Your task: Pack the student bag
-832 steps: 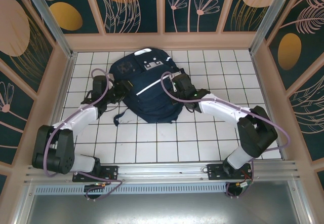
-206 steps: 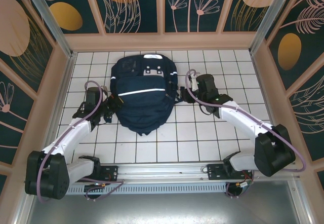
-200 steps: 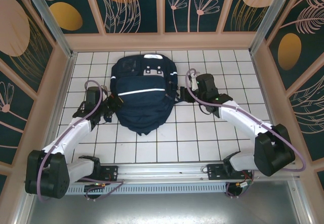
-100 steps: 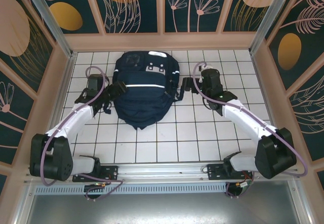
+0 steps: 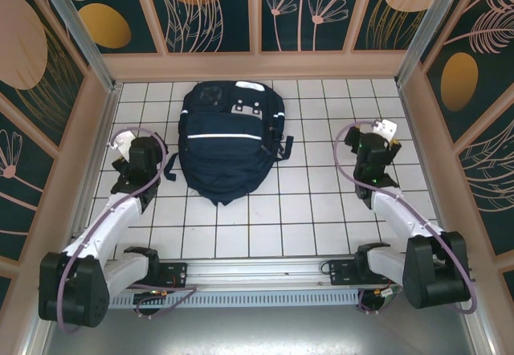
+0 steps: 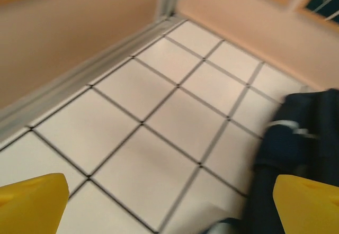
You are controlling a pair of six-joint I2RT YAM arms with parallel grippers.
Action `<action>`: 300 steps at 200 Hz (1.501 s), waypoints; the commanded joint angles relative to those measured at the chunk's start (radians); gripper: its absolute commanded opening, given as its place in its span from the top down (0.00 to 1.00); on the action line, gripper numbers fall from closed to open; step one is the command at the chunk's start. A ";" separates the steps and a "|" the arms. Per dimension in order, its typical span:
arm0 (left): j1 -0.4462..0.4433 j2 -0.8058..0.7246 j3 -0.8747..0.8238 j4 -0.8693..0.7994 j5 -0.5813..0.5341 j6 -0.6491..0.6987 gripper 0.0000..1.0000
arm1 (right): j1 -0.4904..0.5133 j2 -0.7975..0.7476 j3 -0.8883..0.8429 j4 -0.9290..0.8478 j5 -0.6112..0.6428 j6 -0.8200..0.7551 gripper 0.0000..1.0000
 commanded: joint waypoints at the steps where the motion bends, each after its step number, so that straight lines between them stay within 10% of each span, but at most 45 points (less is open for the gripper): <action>1: 0.010 0.050 -0.063 0.236 -0.138 0.149 0.01 | -0.027 0.026 -0.075 0.199 0.034 -0.083 0.01; 101: 0.056 0.232 -0.377 1.092 0.196 0.432 0.02 | -0.083 0.276 -0.231 0.704 -0.280 -0.158 0.01; 300: 0.113 0.451 -0.330 1.233 0.271 0.443 0.01 | -0.160 0.410 -0.259 0.858 -0.454 -0.118 0.01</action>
